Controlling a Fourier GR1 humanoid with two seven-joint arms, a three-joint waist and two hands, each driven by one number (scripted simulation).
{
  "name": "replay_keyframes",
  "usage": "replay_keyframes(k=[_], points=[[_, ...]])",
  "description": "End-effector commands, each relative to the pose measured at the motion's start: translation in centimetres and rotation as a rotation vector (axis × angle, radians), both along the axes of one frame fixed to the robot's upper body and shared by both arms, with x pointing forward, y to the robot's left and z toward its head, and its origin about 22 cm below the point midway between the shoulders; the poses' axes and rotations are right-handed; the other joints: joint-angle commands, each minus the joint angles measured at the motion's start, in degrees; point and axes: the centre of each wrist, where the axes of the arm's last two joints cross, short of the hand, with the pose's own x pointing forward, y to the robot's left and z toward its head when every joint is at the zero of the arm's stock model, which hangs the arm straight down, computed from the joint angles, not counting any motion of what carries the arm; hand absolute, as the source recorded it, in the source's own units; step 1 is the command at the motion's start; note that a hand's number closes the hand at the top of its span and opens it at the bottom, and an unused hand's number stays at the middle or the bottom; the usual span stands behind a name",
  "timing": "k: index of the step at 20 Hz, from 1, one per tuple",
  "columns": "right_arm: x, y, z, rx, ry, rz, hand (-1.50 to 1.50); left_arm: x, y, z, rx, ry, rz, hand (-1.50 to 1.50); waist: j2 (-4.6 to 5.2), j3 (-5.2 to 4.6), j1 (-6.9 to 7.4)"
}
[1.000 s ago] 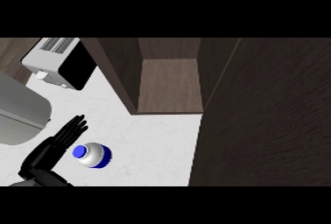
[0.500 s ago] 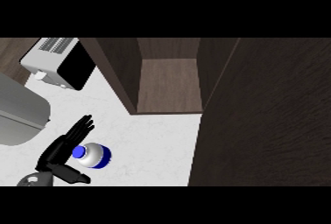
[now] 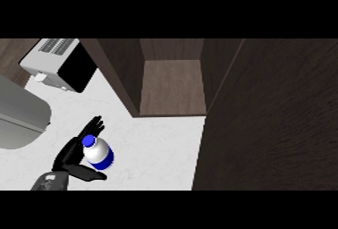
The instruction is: Pick up the bottled water, place it into the cabinet and close the cabinet
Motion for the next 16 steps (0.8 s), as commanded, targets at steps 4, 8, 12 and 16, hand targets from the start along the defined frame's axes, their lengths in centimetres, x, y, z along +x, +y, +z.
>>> replay_keyframes(k=[4, 8, 12, 16], points=[[-1.7, -1.0, 1.8, -0.023, -0.038, -0.040, -1.50, 0.7, 0.0, -0.4, -0.162, -0.070, -0.032, -1.50, 0.02, -0.03, -0.02], [-2.0, -1.3, 2.0, -0.018, -0.031, -0.049, -1.50, -1.1, -2.0, -1.9, -0.195, -0.040, -0.095, 1.50, -0.15, 0.01, 0.29], [-2.6, -1.7, 1.5, -0.028, -0.036, -0.042, -1.50, 0.9, -3.7, -0.8, -0.167, -0.088, -0.165, 1.50, -0.35, 0.13, 0.30], [-1.6, -1.3, 0.8, -0.019, -0.043, -0.032, -1.50, 2.0, -4.2, 0.3, -0.029, -0.282, -0.206, 1.50, -0.23, 0.09, 0.29]])
